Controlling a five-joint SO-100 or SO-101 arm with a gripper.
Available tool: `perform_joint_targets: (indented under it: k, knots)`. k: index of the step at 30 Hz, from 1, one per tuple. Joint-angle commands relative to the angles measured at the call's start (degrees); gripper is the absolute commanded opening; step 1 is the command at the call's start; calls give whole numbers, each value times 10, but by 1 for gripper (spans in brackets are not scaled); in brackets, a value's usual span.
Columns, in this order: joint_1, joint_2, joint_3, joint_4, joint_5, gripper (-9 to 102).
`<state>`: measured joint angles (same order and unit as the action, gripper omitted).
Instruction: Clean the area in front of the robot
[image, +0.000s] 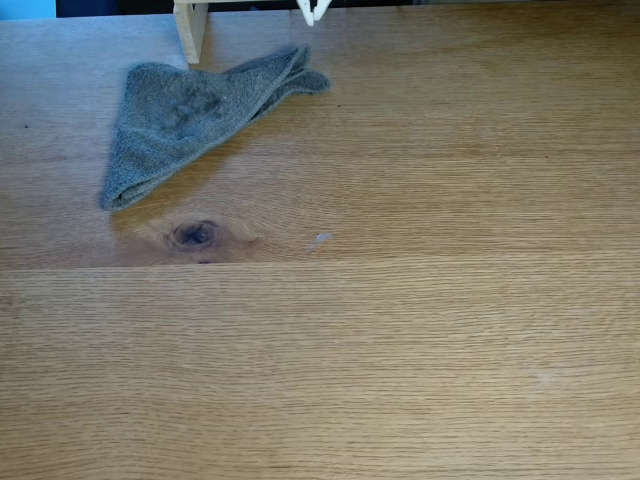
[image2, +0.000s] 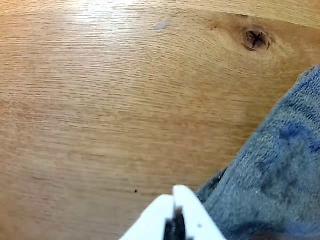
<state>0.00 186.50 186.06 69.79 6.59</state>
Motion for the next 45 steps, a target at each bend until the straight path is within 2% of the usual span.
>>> perform_joint_targets:
  k: [1,6,13,21,23,31,34,37,45]
  knots:
    - [25,-22,42,-82,-25,0]
    - [17,-139,-62,-151,-55,0]
    - [7,-329,-256,-161,-30,0]
    - [80,-490,-471,-207,55,0]
    - [113,-522,-512,-210,49,0]
    - [287,-648,-593,-175,18,30]
    - [361,-718,-593,-177,4,38]
    - [417,-809,-593,-206,-17,41]
    - [477,-1017,-593,-385,-90,41]
